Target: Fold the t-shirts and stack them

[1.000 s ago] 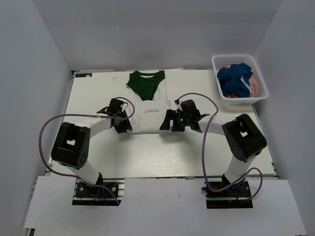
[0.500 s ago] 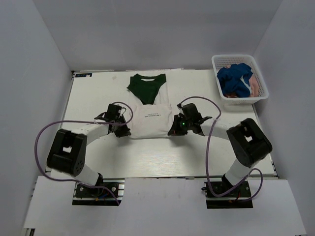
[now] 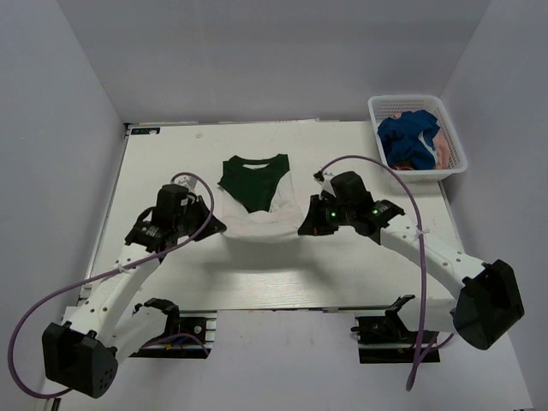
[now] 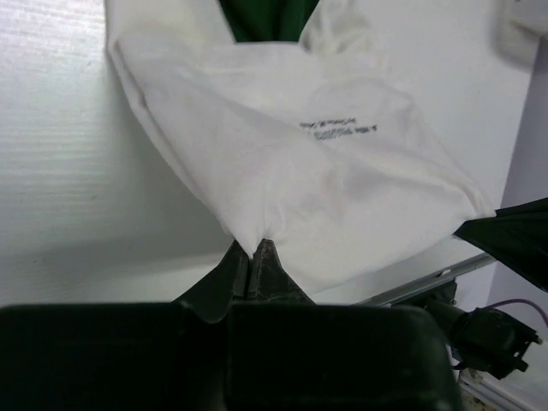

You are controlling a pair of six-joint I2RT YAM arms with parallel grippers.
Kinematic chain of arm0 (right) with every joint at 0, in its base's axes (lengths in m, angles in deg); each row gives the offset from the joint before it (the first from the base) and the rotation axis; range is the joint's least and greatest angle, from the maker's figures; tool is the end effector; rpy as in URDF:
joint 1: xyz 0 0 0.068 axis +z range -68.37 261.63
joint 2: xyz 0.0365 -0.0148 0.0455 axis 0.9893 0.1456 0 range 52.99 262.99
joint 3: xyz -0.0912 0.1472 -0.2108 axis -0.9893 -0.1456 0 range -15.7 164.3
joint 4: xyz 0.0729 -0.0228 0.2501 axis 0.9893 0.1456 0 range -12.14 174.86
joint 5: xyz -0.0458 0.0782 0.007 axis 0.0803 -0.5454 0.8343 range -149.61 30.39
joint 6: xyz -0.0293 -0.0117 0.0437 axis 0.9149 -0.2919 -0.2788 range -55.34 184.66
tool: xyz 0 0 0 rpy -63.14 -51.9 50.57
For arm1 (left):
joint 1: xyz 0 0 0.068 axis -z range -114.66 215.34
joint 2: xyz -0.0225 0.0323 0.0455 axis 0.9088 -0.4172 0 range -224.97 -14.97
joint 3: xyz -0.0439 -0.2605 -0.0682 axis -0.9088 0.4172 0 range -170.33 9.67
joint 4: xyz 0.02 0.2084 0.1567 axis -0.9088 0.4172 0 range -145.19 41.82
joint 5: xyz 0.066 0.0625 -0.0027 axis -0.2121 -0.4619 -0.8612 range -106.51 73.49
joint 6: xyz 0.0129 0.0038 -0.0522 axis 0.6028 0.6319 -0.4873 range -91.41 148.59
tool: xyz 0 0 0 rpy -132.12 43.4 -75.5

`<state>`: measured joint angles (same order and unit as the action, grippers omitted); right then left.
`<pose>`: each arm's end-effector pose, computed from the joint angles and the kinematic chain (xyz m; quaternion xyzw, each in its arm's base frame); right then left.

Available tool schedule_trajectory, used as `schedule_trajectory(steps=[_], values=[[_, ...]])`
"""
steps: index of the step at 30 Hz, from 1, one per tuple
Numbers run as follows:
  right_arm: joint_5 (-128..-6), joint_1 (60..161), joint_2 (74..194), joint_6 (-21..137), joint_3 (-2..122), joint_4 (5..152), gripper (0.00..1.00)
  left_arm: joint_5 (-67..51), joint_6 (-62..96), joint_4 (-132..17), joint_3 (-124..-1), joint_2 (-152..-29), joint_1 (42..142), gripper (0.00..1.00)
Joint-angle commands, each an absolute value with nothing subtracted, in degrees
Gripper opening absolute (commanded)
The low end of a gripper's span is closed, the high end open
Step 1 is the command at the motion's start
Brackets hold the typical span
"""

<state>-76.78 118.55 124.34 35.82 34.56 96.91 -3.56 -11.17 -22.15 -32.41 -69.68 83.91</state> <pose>0.2082 0.1696 0.2618 -0.1260 0.8900 0.3399 0.2765 0.1830 -0.0699 0.2563 -0.1274 0.9123 -0.2739 0.2765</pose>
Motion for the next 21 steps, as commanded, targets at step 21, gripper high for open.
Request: schedule_trajectory(steps=[21], values=[[-88.51, 106.06, 153.7, 39.78, 72.69, 100.36, 0.0, -31.0, -14.56, -13.71, -77.15, -106.33, 81.69, 0.0]])
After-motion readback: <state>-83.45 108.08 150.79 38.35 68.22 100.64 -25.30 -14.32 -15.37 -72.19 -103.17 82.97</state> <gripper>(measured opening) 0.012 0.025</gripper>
